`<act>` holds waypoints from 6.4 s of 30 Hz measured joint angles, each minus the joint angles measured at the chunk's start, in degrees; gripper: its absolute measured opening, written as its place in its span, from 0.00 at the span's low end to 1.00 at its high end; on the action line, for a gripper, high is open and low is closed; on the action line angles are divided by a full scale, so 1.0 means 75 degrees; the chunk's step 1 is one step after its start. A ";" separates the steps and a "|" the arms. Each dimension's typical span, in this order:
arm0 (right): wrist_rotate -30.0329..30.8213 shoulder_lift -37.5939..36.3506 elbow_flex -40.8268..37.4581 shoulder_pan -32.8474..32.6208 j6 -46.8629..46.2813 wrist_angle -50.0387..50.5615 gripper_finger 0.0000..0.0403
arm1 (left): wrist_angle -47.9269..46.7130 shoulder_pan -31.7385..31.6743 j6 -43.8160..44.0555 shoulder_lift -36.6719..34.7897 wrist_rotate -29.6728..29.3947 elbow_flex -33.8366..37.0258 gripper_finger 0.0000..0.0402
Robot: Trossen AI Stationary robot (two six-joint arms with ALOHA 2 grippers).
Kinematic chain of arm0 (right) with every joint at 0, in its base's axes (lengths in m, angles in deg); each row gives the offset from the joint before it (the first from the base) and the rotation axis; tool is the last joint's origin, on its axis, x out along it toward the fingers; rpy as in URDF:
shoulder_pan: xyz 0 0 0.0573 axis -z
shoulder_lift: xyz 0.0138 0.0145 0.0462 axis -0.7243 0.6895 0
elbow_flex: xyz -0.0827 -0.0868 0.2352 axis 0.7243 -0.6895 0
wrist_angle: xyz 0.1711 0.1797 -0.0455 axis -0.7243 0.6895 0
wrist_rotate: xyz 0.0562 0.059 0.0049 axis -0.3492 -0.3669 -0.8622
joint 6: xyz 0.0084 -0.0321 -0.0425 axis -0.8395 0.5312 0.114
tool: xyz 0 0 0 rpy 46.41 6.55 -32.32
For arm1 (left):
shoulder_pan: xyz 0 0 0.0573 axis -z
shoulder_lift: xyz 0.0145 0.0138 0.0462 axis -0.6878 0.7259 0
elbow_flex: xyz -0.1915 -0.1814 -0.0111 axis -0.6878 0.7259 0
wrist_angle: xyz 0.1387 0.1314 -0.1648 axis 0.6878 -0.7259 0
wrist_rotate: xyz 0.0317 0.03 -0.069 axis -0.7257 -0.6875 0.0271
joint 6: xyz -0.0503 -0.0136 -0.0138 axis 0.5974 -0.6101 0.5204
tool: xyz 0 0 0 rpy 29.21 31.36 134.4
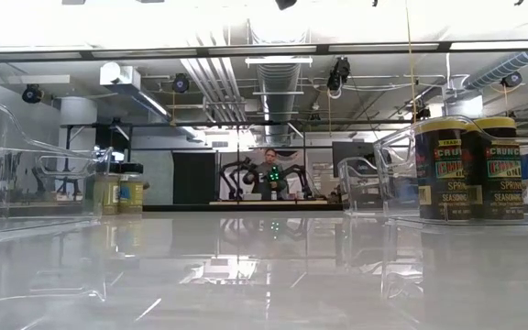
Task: Sort spices by type
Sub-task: Put the brown seasoning bottle into the bottom right transparent bin
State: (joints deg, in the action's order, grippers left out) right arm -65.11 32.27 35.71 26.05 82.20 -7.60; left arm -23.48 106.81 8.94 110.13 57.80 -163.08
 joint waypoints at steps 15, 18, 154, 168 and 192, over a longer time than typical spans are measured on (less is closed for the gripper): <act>-0.0010 0.0000 0.0000 0.0000 -0.0021 -0.0005 0.37 | -0.0752 -0.0232 0.0565 0.0000 -0.0231 0.0155 0.57; -0.0010 0.0000 0.0000 0.0000 -0.0063 -0.0008 0.36 | -0.1496 -0.0186 0.0881 0.0000 -0.0020 0.0155 0.58; 0.0022 -0.0542 -0.0251 -0.0452 -0.2284 0.3649 0.49 | 0.0598 -0.4986 -0.5274 -0.0157 -0.0661 0.2868 0.70; 0.0018 -0.0503 -0.0248 -0.0535 -0.2171 0.3114 0.49 | 0.0597 -0.4888 -0.5266 -0.0376 -0.1179 0.2848 0.72; -0.1671 0.2140 0.3488 0.0223 0.0774 0.3666 0.83 | 0.0628 -0.2032 -0.3487 -0.3778 -0.6512 0.5036 0.71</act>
State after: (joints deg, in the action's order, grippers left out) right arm -77.64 48.32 61.87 27.72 88.01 19.90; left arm -18.77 91.57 -17.21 81.80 8.96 -125.31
